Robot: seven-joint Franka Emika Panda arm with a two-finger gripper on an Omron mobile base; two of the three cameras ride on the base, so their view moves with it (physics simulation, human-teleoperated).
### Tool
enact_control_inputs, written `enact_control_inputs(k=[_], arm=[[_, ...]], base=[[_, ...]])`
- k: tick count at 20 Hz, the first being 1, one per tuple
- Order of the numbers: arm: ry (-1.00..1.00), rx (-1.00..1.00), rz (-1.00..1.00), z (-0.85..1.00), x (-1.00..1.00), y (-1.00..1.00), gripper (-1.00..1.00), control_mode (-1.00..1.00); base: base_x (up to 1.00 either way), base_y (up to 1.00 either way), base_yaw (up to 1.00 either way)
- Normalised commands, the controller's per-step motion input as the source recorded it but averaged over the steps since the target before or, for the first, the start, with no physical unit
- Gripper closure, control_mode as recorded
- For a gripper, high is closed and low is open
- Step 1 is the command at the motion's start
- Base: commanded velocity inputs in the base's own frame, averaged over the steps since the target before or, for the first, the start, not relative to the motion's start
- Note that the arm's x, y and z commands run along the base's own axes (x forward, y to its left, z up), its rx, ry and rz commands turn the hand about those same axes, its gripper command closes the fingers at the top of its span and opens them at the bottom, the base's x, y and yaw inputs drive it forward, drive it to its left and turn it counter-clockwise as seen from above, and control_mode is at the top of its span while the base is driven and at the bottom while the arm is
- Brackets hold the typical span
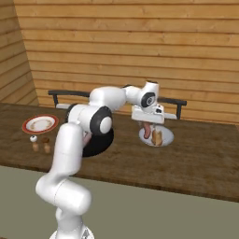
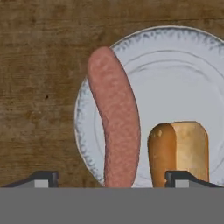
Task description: Place one bun and one sausage from the bowl on each plate.
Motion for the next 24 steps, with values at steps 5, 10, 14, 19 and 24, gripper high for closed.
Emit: enact_control_inputs(k=[5, 10, 14, 19, 24], arm=[[-0.13, 0.00, 0.00, 0.67, -0.04, 0.46, -1.00, -1.00], [-0.06, -0.03, 0.00, 0.33, -0.75, 0.54, -1.00, -1.00], [-0.01, 0.00, 0.00, 0.08, -0.85, 0.76, -1.00, -1.00], [0.00, 0.00, 0.00, 0.24, -0.53, 0.76, -1.00, -1.00], [0.00, 0.02, 0.00, 0.13, -0.44, 0.75, -1.00, -1.00]], base=[[0.00, 0.00, 0.00], [0.00, 0.00, 0.00], [0.00, 0.00, 0.00], [0.00, 0.00, 0.00], [0.00, 0.00, 0.00]])
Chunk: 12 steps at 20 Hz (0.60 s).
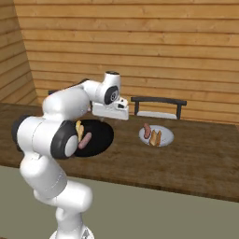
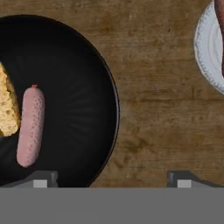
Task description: Place one bun and one sausage from the bowl on each plate.
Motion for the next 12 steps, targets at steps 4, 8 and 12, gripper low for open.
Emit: enact_control_inputs(k=[4, 8, 12], arm=[[0.03, 0.05, 0.00, 0.00, -0.40, 0.84, -1.00, -1.00], [0.04, 0.04, 0.00, 0.00, -0.24, 0.79, -1.00, -1.00], [0.01, 0.00, -0.05, 0.00, 0.00, 0.56, -1.00, -1.00]], base=[[0.00, 0.00, 0.00], [0.00, 0.00, 0.00], [0.00, 0.00, 0.00]])
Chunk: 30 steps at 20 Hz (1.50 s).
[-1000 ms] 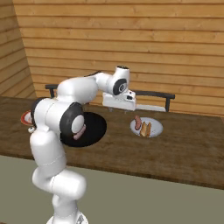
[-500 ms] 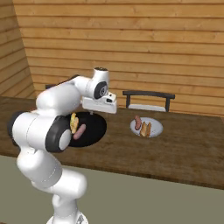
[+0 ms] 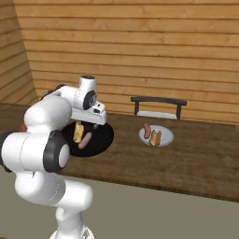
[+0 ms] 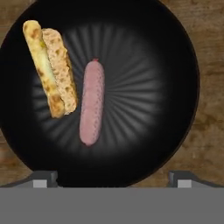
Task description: Place one bun and one sausage from the bowl on each plate.
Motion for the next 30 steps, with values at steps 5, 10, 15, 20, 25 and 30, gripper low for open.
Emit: enact_control_inputs(k=[5, 10, 15, 20, 25, 30], arm=[[0.02, 0.00, 0.00, -0.24, 0.00, 0.67, -1.00, -1.00], [0.02, 0.00, 0.01, -0.27, 0.16, 0.73, -1.00, -1.00], [0.02, 0.00, 0.00, -0.13, 0.51, 0.23, -1.00, -1.00], [0.00, 0.00, 0.00, -0.05, 0.38, 0.01, -1.00, -1.00], [0.00, 0.00, 0.00, -0.36, 0.30, 0.01, -1.00, -1.00], [0.00, 0.00, 0.00, -0.35, 0.32, 0.03, -1.00, -1.00]], base=[[0.00, 0.00, 0.00], [0.00, 0.00, 0.00], [0.00, 0.00, 0.00], [0.00, 0.00, 0.00], [0.00, 0.00, 0.00], [0.00, 0.00, 0.00]])
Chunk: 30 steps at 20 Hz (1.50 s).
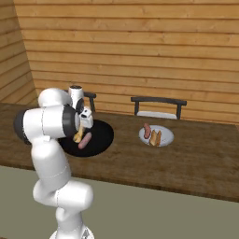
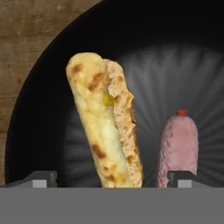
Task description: Place one bun and one sausage from the bowl on each plate.
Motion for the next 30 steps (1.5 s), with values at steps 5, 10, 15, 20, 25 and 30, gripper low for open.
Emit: enact_control_inputs(k=[5, 10, 15, 20, 25, 30], arm=[[0.02, 0.00, 0.00, -0.24, 0.30, 0.22, -1.00, -1.00], [0.01, 0.00, 0.00, -0.18, 0.18, 0.20, -1.00, -1.00], [0.00, 0.00, 0.00, -0.09, 0.00, 0.00, -1.00, -1.00], [0.00, 0.00, 0.00, -0.06, 0.00, 0.00, 1.00, -1.00], [0.00, 0.00, 0.00, -0.15, 0.00, 0.00, 1.00, -1.00], [0.00, 0.00, 0.00, -0.12, 0.00, 0.00, 1.00, -1.00]], base=[[0.00, 0.00, 0.00], [0.00, 0.00, 0.00], [0.00, 0.00, 0.00], [0.00, 0.00, 0.00], [0.00, 0.00, 0.00], [0.00, 0.00, 0.00]])
